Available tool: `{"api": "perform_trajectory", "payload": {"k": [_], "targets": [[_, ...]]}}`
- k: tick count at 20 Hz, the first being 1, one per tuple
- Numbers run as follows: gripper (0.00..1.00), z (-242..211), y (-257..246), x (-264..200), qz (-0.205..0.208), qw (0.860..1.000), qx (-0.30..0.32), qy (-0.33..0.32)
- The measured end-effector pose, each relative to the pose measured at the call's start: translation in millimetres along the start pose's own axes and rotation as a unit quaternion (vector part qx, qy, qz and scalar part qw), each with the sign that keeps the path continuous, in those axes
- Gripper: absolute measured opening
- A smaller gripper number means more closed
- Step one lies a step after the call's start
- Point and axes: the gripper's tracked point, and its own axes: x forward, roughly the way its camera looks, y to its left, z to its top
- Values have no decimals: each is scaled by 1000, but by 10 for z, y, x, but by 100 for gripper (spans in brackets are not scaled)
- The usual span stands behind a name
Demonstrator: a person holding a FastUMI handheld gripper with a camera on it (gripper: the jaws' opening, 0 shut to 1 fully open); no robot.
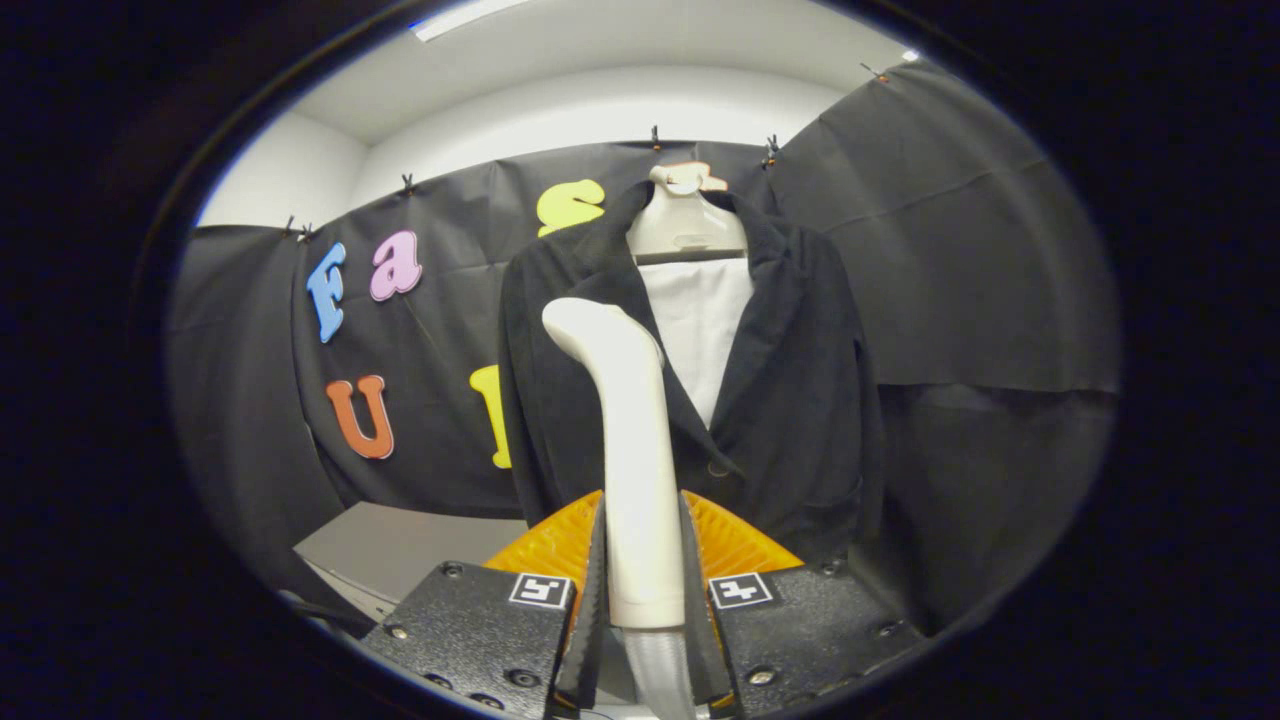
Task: Iron the clothes twice with a garment steamer, once on the left side and once on the right side.
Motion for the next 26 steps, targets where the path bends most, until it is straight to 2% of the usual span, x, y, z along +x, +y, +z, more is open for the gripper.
{"api": "perform_trajectory", "payload": {"k": [13, 26], "targets": [[37, -662, -185, -82, -32, 998, -13, 58], [37, -1326, -229, -40, -47, 992, -20, 119]]}}
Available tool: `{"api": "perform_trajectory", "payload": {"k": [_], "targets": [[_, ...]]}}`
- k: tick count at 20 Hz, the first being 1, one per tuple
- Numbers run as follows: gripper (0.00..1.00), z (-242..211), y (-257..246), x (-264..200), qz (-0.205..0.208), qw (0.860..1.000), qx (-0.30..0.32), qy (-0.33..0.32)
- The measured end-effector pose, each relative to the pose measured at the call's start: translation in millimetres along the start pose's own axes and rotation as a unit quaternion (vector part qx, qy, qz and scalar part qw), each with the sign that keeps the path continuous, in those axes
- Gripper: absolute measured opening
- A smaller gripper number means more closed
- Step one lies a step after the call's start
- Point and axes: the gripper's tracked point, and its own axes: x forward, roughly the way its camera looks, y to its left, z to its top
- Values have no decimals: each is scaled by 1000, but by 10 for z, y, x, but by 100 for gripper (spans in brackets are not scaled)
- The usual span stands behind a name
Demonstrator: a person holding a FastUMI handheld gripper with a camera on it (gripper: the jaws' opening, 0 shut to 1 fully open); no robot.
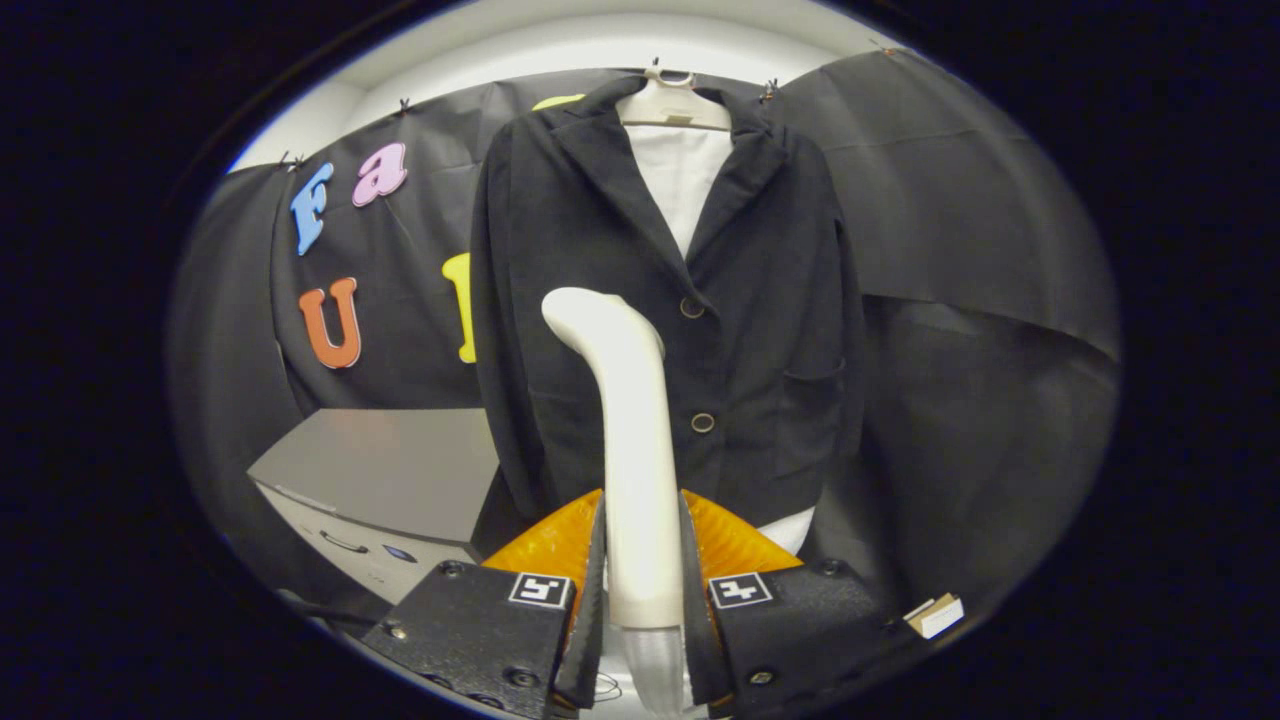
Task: Iron the clothes twice with a garment steamer, once on the left side and once on the right side.
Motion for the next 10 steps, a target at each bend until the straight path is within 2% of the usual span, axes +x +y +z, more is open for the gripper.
{"api": "perform_trajectory", "payload": {"k": [10], "targets": [[37, -570, -110, 116, -11, 999, 0, 48]]}}
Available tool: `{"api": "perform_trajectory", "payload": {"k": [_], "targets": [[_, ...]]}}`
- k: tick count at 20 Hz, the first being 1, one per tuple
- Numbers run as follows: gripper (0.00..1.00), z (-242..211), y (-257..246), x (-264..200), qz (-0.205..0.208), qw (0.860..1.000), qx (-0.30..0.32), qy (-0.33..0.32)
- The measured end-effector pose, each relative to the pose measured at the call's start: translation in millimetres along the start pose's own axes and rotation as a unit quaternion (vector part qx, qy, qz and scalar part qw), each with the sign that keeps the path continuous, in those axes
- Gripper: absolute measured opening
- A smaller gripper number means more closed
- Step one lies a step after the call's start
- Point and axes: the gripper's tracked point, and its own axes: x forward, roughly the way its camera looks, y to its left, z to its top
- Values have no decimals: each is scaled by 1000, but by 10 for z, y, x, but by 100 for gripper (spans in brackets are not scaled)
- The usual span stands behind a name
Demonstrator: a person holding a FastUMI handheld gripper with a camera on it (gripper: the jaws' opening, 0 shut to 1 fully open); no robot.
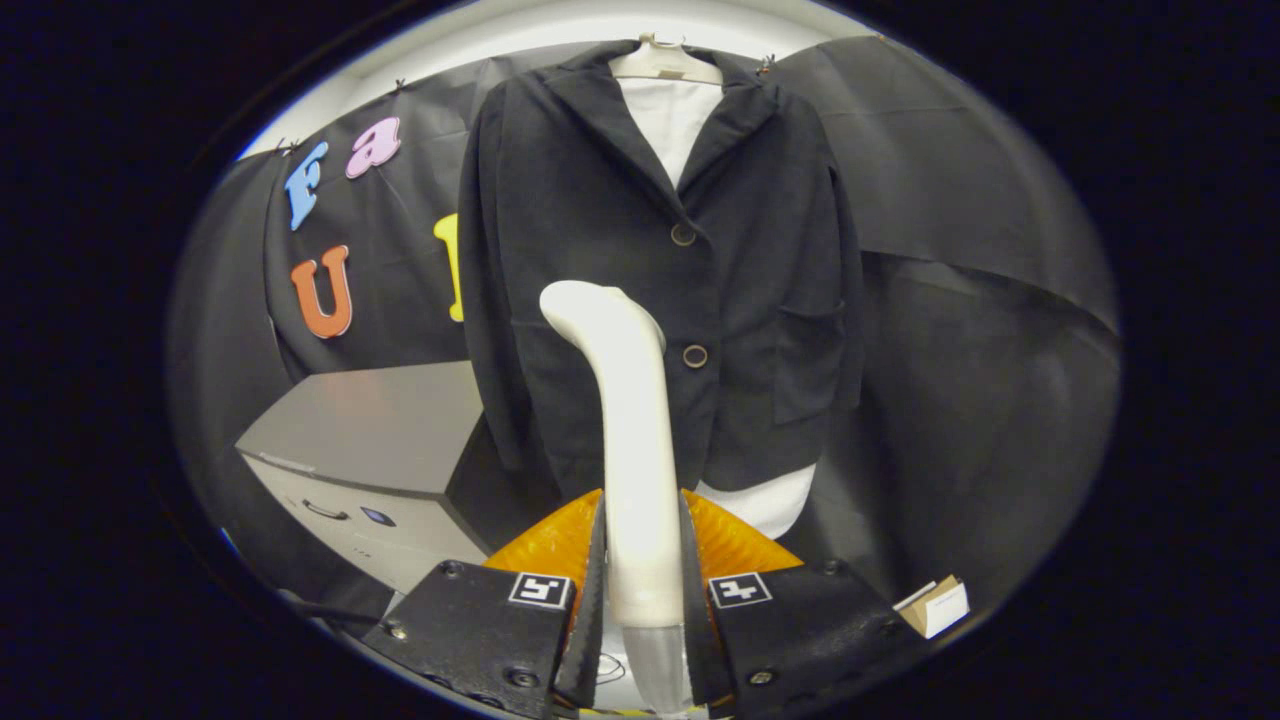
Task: Iron the clothes twice with a garment steamer, once on the left side and once on the right side.
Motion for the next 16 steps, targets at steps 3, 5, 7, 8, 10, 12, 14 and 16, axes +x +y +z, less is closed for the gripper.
{"api": "perform_trajectory", "payload": {"k": [3, 5, 7, 8, 10, 12, 14, 16], "targets": [[37, -163, -32, 65, -5, 1000, 0, 13], [37, -249, -58, 94, -8, 1000, -2, 21], [37, -347, -74, 131, -10, 1000, -1, 30], [37, -392, -78, 154, -11, 999, -1, 35], [37, -497, -95, 213, -13, 999, -2, 45], [37, -608, -108, 234, -15, 998, -3, 54], [37, -715, -137, 260, -17, 998, -4, 64], [37, -809, -156, 284, -19, 997, -5, 73]]}}
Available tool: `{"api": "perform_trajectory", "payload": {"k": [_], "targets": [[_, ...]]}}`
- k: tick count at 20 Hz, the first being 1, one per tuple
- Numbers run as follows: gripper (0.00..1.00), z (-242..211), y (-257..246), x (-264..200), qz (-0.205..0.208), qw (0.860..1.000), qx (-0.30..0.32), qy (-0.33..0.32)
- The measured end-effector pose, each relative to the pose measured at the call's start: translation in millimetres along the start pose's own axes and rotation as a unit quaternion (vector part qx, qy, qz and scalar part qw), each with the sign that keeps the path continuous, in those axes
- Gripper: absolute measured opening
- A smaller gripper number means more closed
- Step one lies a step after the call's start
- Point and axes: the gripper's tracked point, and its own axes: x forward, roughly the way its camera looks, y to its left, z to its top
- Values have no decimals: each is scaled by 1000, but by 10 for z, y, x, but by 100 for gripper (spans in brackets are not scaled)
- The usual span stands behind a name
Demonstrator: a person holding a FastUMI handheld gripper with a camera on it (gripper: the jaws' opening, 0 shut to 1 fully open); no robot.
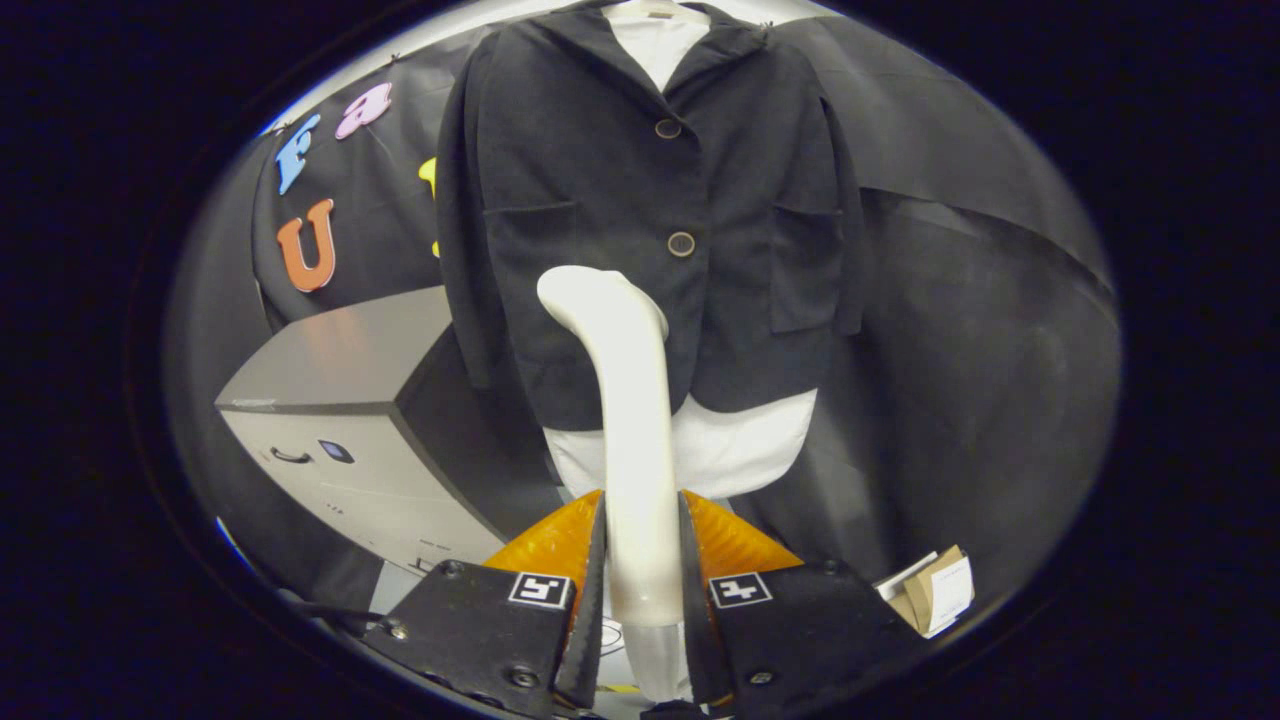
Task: Iron the clothes twice with a garment steamer, once on the left side and once on the right side.
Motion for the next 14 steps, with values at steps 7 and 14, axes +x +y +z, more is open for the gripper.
{"api": "perform_trajectory", "payload": {"k": [7, 14], "targets": [[37, -187, -9, 63, 0, 1000, 0, 16], [37, 26, -158, -307, 21, 999, 34, -17]]}}
